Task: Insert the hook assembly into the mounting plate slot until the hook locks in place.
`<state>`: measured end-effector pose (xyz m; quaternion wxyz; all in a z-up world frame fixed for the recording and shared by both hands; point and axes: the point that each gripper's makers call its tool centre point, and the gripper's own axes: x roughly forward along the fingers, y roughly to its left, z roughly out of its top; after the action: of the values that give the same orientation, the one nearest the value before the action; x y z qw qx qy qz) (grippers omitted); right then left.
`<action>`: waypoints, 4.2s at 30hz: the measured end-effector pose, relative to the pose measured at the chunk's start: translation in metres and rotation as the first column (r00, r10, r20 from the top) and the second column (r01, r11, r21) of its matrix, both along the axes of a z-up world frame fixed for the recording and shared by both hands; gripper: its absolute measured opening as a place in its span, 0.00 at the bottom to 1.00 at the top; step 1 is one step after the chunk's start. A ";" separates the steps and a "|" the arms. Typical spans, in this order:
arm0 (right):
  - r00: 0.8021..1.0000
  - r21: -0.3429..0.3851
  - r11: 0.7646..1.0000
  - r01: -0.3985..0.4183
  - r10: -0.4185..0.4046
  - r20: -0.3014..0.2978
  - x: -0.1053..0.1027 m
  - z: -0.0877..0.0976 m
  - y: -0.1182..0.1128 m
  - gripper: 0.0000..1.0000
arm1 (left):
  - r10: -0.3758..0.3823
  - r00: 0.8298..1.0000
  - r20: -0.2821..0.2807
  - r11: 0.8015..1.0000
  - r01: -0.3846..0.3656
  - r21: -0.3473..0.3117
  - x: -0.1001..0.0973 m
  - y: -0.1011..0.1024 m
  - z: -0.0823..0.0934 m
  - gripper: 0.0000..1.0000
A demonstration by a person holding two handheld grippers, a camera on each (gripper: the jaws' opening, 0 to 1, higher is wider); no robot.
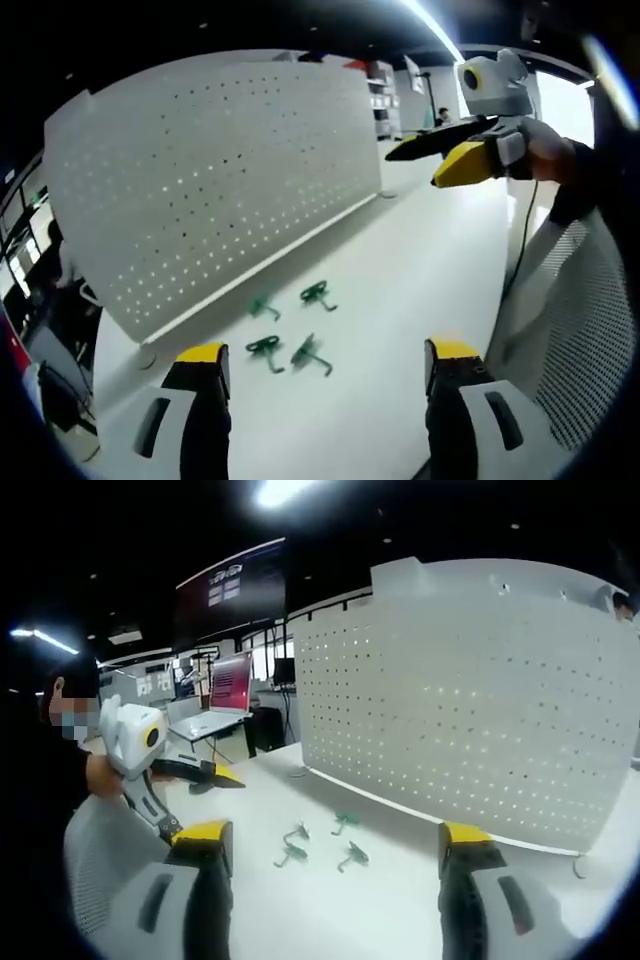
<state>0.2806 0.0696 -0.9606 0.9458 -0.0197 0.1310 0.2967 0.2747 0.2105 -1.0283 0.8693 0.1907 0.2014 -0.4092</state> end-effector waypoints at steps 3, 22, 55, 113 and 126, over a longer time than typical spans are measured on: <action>1.000 0.001 1.000 0.006 -0.006 0.001 0.000 0.000 -0.001 0.81 | 0.004 1.000 0.003 1.000 -0.004 0.001 0.002 0.001 0.001 0.80; 1.000 -0.002 1.000 0.007 -0.007 -0.011 0.000 -0.002 -0.002 0.81 | -0.011 0.999 0.034 1.000 0.010 0.020 0.020 0.001 0.013 0.69; 0.997 0.006 1.000 -0.014 0.014 -0.072 -0.001 -0.015 0.002 0.74 | -0.094 0.995 0.015 0.973 0.089 0.215 0.092 -0.005 -0.041 0.28; 0.996 0.006 1.000 0.015 -0.015 -0.089 0.003 -0.019 -0.005 0.72 | -0.139 0.990 0.005 0.912 0.126 0.391 0.107 -0.005 -0.085 0.02; 0.995 -0.017 1.000 -0.001 0.000 -0.100 0.002 -0.024 0.000 0.72 | -0.046 0.998 0.042 0.959 0.032 0.282 0.118 0.004 -0.059 0.01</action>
<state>0.2822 0.0696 -0.9843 0.9377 -0.0127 0.1807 0.2965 0.3931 0.2141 -1.0876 0.8298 0.3256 0.2329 -0.3889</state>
